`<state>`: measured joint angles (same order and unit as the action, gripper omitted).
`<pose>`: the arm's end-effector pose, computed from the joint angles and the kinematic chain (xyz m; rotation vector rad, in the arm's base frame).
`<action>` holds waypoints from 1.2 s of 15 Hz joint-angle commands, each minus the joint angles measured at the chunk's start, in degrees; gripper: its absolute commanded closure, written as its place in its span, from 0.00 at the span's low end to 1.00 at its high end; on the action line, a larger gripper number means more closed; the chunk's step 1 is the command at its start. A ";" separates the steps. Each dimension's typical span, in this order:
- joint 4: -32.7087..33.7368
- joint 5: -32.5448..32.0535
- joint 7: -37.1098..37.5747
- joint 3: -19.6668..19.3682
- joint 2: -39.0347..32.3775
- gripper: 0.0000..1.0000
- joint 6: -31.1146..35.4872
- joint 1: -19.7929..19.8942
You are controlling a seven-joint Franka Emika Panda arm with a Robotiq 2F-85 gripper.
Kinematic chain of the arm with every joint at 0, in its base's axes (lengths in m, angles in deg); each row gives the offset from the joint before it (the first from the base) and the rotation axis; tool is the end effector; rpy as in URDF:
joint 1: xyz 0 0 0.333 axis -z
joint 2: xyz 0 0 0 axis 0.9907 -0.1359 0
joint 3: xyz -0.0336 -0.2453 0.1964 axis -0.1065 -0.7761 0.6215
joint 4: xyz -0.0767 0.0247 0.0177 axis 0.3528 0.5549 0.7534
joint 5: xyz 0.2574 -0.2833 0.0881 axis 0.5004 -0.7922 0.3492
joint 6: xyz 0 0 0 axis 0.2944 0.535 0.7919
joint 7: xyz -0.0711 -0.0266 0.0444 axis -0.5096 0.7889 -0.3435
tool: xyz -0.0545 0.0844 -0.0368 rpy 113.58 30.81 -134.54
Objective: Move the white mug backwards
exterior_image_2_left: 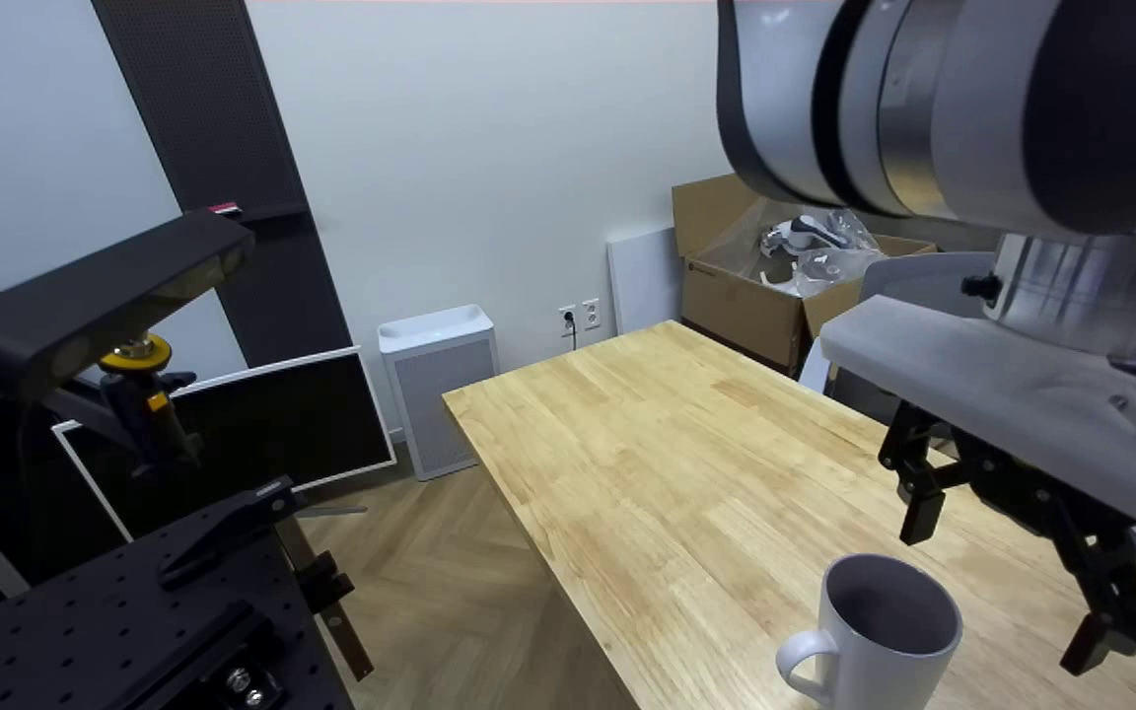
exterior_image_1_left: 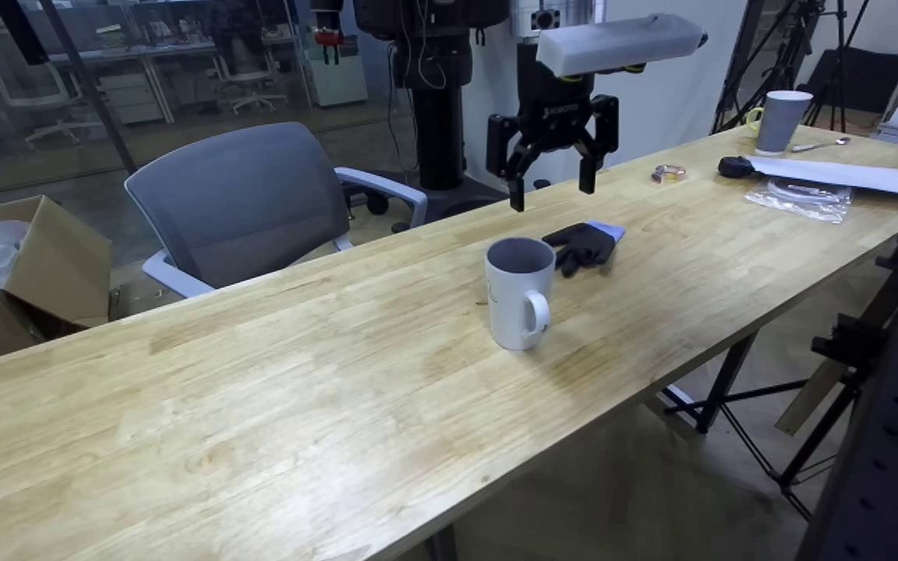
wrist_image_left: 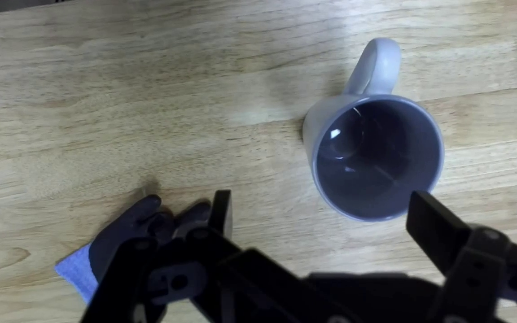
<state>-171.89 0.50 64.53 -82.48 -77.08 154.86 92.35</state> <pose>0.4820 -0.1696 0.1467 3.0651 -0.5704 -0.0789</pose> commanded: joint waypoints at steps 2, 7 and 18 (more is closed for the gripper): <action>1.89 -0.16 2.33 -0.11 -2.69 0.00 1.30 -0.48; 1.95 0.16 2.54 0.00 -4.59 0.00 2.48 -0.14; 1.73 0.94 2.20 0.56 -8.50 0.00 6.93 0.41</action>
<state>-170.87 1.10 65.39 -82.44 -84.59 160.40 92.39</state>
